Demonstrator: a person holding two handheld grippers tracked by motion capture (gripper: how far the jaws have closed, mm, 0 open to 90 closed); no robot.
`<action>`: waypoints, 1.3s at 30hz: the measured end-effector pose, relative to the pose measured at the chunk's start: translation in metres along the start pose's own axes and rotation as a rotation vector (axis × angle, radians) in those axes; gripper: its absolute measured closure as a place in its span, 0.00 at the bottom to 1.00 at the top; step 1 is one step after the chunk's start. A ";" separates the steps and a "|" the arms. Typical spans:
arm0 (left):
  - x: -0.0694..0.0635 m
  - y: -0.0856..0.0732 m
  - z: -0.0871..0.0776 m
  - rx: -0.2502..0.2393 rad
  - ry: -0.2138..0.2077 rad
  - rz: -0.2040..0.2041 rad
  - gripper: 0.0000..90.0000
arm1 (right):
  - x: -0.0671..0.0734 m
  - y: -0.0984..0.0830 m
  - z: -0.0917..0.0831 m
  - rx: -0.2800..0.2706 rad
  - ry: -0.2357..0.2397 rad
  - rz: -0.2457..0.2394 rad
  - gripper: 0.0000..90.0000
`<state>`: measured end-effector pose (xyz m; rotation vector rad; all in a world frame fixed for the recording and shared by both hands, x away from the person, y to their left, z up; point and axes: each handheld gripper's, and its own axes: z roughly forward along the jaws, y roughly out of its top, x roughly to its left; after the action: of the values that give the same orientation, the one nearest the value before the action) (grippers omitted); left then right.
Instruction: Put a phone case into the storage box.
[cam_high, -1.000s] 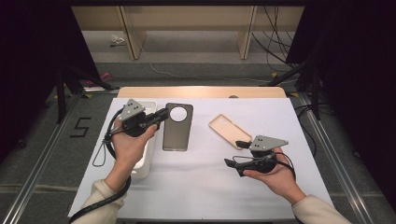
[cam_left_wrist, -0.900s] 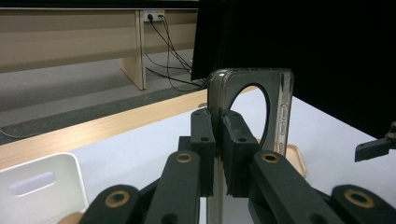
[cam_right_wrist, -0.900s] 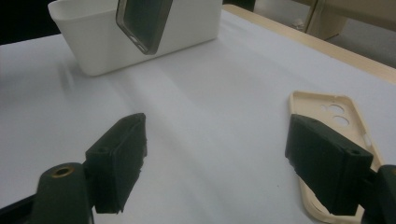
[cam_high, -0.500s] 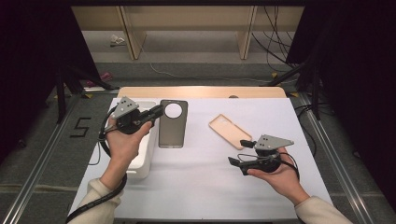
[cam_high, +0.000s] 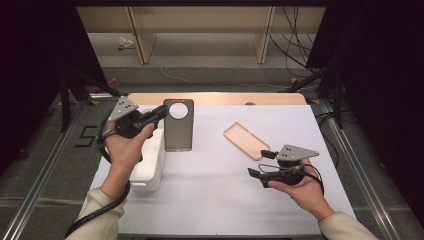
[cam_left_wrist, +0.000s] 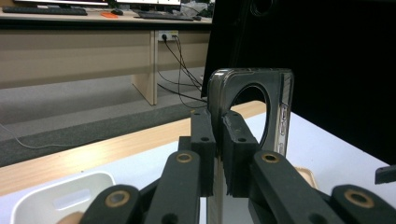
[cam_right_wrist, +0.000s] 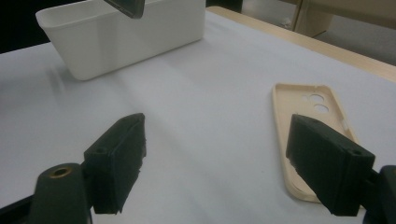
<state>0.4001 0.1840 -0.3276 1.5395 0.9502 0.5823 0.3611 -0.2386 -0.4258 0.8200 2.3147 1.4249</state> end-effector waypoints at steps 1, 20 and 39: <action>0.001 0.001 -0.001 -0.003 0.003 -0.002 0.93 | 0.000 0.000 0.000 0.000 0.001 0.001 0.23; 0.025 0.011 -0.002 -0.023 0.036 -0.013 0.93 | -0.002 -0.001 0.002 -0.001 0.001 0.010 0.23; 0.055 0.017 -0.003 -0.016 0.071 -0.019 0.93 | -0.003 -0.002 0.002 0.002 -0.003 0.015 0.23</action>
<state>0.4321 0.2312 -0.3186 1.5020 1.0107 0.6328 0.3636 -0.2393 -0.4282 0.8420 2.3127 1.4264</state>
